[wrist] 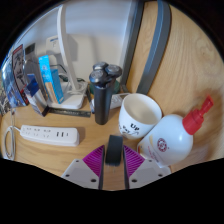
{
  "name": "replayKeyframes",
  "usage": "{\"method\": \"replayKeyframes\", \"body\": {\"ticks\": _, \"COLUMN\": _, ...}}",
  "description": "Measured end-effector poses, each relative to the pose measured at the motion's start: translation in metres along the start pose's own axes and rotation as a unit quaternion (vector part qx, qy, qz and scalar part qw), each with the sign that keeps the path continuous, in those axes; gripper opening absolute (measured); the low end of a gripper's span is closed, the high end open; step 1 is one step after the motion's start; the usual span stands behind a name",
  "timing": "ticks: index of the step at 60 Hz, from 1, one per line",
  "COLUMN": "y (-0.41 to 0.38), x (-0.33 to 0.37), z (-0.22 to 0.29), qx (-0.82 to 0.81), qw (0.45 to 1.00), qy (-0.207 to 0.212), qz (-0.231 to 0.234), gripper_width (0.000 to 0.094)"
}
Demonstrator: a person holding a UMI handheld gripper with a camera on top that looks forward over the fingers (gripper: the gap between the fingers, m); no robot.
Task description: Unplug charger
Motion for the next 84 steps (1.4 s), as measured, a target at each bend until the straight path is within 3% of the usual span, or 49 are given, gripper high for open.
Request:
{"method": "replayKeyframes", "body": {"ticks": 10, "y": -0.002, "x": 0.002, "z": -0.004, "qx": 0.004, "qw": 1.000, "qy": 0.004, "qz": -0.003, "gripper_width": 0.0350}}
{"method": "replayKeyframes", "body": {"ticks": 21, "y": -0.010, "x": 0.056, "z": 0.004, "qx": -0.007, "qw": 0.999, "qy": 0.043, "qz": -0.006, "gripper_width": 0.0734}}
{"method": "replayKeyframes", "body": {"ticks": 25, "y": -0.022, "x": 0.092, "z": 0.014, "qx": -0.014, "qw": 0.997, "qy": 0.075, "qz": 0.008, "gripper_width": 0.0796}}
{"method": "replayKeyframes", "body": {"ticks": 39, "y": -0.084, "x": 0.227, "z": 0.026, "qx": -0.033, "qw": 0.984, "qy": 0.165, "qz": 0.051, "gripper_width": 0.0804}}
{"method": "replayKeyframes", "body": {"ticks": 50, "y": -0.145, "x": 0.279, "z": -0.014, "qx": -0.035, "qw": 0.982, "qy": 0.173, "qz": 0.067, "gripper_width": 0.0843}}
{"method": "replayKeyframes", "body": {"ticks": 65, "y": -0.228, "x": 0.310, "z": -0.089, "qx": -0.001, "qw": 0.984, "qy": 0.144, "qz": 0.104, "gripper_width": 0.0851}}
{"method": "replayKeyframes", "body": {"ticks": 84, "y": -0.263, "x": 0.331, "z": -0.130, "qx": 0.029, "qw": 0.982, "qy": 0.145, "qz": 0.114, "gripper_width": 0.0860}}
Point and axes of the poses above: the point between the fingertips, and its own axes, seen from behind it with the camera up: y to the right, z up, x backward, against the way the camera looks, the point moved 5 cm from there along x, backward, against the way the camera looks, and after that the axes turned 14 degrees about -y, right-handed, at the moved point
